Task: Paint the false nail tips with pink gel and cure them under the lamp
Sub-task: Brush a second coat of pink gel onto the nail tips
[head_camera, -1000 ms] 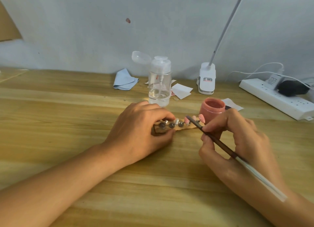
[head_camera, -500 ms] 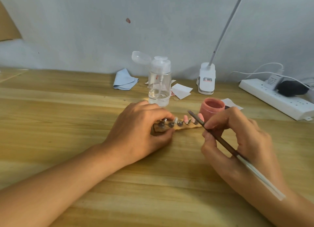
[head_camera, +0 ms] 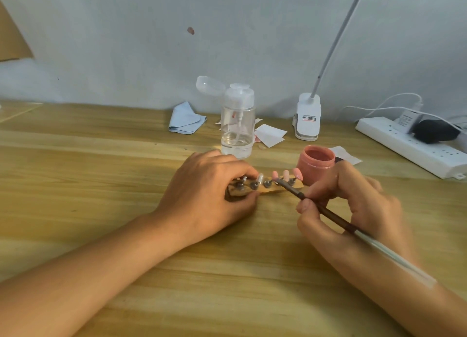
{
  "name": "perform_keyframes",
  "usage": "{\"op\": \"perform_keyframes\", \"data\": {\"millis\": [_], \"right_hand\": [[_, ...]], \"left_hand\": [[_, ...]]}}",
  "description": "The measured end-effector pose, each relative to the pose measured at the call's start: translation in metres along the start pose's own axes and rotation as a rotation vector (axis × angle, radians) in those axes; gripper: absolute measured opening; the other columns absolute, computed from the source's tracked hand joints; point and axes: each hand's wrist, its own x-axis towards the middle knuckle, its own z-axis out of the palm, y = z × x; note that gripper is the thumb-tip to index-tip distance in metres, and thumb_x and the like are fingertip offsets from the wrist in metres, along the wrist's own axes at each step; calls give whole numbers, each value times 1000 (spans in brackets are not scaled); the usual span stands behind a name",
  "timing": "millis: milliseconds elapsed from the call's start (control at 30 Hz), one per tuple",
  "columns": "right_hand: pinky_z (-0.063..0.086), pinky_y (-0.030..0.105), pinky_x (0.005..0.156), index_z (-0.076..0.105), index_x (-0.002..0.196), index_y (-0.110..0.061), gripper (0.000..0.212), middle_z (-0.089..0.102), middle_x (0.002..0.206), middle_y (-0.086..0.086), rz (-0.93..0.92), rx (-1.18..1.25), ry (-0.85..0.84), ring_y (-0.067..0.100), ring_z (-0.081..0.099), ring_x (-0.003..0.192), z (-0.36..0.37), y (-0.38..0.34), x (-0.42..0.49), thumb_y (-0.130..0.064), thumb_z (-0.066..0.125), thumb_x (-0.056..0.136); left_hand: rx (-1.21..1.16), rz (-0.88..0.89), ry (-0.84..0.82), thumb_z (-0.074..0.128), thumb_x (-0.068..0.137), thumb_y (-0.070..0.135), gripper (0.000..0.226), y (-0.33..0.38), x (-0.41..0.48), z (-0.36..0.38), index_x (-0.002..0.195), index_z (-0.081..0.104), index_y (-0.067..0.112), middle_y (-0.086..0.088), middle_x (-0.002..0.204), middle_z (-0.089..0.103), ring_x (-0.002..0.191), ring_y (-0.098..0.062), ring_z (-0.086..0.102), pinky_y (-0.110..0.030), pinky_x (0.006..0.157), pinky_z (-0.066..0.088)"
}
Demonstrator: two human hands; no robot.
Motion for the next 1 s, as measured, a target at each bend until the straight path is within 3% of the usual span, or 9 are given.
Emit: {"op": "perform_keyframes", "data": {"millis": [433, 767, 1000], "right_hand": [[38, 26, 78, 55, 72, -23, 9, 61, 66, -11, 32, 11, 13, 0, 57, 87, -1, 1, 0, -31, 58, 70], [38, 31, 75, 54, 71, -19, 11, 61, 64, -8, 45, 12, 22, 5, 57, 84, -2, 0, 0, -17, 64, 67], [42, 35, 77, 53, 71, -20, 8, 61, 64, -8, 53, 32, 30, 8, 59, 81, -2, -1, 0, -24, 60, 69]], "left_hand": [[14, -2, 14, 63, 79, 44, 20, 0, 0, 1, 94, 71, 35, 22, 84, 65, 77, 0, 44, -27, 76, 38], [10, -7, 13, 63, 79, 45, 20, 0, 0, 1, 95, 71, 35, 22, 86, 66, 78, 1, 44, -26, 77, 38], [17, -5, 8, 64, 80, 45, 19, -2, 0, 1, 95, 70, 35, 24, 84, 63, 78, 1, 45, -26, 76, 36]]}}
